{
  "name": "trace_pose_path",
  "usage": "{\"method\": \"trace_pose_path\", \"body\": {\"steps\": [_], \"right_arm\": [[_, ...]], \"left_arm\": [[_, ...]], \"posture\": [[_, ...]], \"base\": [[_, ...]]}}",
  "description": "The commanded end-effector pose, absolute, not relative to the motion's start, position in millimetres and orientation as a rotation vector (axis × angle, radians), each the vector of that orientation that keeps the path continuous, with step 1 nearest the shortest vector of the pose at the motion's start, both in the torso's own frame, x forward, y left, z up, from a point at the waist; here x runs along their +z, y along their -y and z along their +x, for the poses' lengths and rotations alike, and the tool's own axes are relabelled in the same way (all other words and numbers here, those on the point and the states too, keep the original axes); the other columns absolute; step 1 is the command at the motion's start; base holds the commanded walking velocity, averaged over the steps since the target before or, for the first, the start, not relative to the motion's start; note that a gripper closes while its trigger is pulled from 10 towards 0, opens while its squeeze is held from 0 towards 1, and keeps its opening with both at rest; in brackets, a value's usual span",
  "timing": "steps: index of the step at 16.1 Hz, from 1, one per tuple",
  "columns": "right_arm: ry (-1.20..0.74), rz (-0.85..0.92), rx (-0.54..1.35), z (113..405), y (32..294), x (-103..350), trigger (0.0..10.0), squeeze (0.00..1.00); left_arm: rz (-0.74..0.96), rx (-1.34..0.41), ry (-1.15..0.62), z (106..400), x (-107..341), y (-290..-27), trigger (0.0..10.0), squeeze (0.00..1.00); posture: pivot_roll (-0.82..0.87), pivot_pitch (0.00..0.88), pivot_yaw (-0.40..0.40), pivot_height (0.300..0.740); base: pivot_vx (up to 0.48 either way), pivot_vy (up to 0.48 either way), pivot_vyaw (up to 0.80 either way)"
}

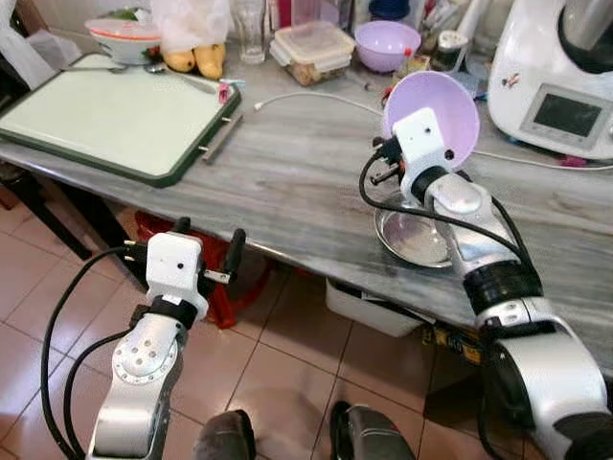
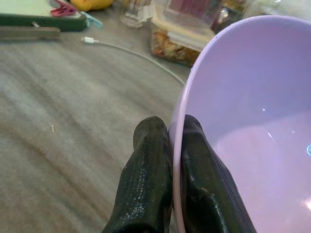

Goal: Setting the table

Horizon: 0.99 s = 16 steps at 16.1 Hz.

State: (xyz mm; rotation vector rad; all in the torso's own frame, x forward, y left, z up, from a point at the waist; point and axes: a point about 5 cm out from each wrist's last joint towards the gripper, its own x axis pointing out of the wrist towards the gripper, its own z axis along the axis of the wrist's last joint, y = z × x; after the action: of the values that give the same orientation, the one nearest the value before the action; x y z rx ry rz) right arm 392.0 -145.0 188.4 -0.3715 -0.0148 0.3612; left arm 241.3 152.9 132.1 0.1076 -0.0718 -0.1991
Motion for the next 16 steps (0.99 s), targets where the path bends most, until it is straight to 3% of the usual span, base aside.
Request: {"method": "trace_pose_path", "body": {"steps": [1, 5, 16], "right_arm": [[0.019, -0.362, 0.377, 395.2, 141.5, 193.0, 10.0, 0.0], [-0.042, -0.376, 0.458, 393.2, 126.3, 178.3, 10.0, 0.0], [-0.13, -0.404, 0.503, 380.8, 136.7, 178.7, 10.0, 0.0]], "left_arm": [[0.11, -0.204, 0.064, 238.0, 133.4, -156.0, 10.0, 0.0], [0.114, -0.207, 0.054, 238.2, 136.0, -156.9, 10.0, 0.0], [0.066, -0.207, 0.034, 243.3, 135.2, -151.4, 10.0, 0.0]], "posture": [[0.09, 0.185, 0.008, 0.74], [0.09, 0.194, 0.019, 0.74], [0.06, 0.187, 0.013, 0.74]], "base": [[0.0, 0.0, 0.0], [0.0, 0.0, 0.0], [0.0, 0.0, 0.0]]}}
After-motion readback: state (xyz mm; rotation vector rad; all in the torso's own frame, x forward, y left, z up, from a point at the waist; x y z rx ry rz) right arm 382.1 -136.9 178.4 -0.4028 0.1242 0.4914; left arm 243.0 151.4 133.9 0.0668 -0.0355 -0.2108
